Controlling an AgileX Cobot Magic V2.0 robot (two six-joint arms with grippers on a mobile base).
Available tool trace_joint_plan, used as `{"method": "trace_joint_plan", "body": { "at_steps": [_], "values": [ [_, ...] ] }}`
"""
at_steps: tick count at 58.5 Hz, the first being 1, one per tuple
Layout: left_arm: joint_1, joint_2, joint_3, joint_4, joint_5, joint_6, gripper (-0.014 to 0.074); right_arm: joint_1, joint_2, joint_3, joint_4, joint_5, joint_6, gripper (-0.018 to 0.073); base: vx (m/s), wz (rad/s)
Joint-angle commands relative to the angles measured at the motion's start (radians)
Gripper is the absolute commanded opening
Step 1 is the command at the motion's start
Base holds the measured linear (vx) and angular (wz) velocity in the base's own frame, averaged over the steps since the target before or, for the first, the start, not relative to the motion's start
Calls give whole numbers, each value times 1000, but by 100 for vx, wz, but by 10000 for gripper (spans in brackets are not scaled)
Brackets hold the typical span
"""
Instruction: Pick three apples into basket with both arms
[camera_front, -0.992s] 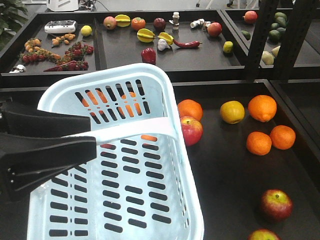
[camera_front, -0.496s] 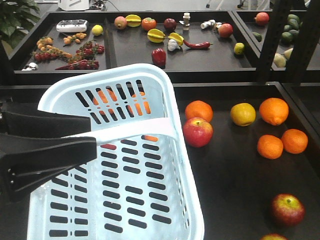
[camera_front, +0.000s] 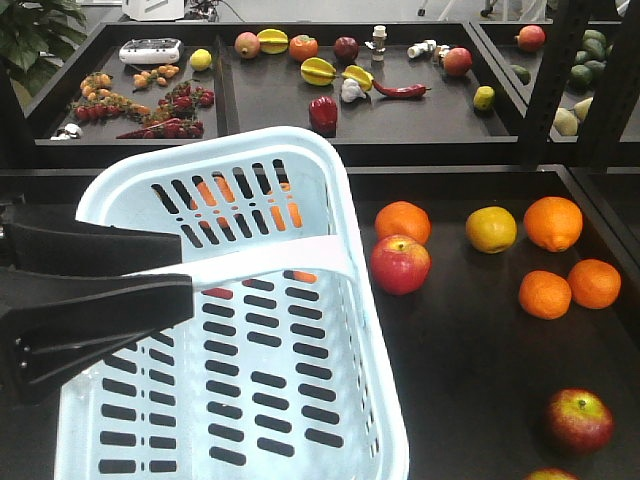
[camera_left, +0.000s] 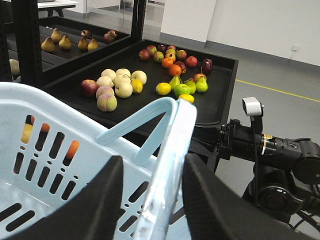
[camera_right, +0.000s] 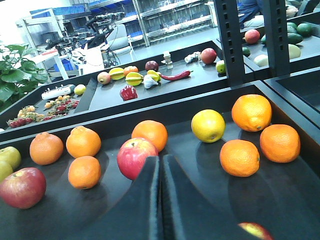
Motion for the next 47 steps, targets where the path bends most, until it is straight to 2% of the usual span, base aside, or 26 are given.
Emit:
{"method": "trace_joint_plan", "body": {
  "at_steps": [1,47],
  "values": [
    [-3,-11,-27,20,28,-3,-6,-6,-13,14,-4,-75,-3,-5,0,0],
    [-3,-11,-27,20,28,-3,-6,-6,-13,14,-4,-75,-3,-5,0,0]
  ]
}}
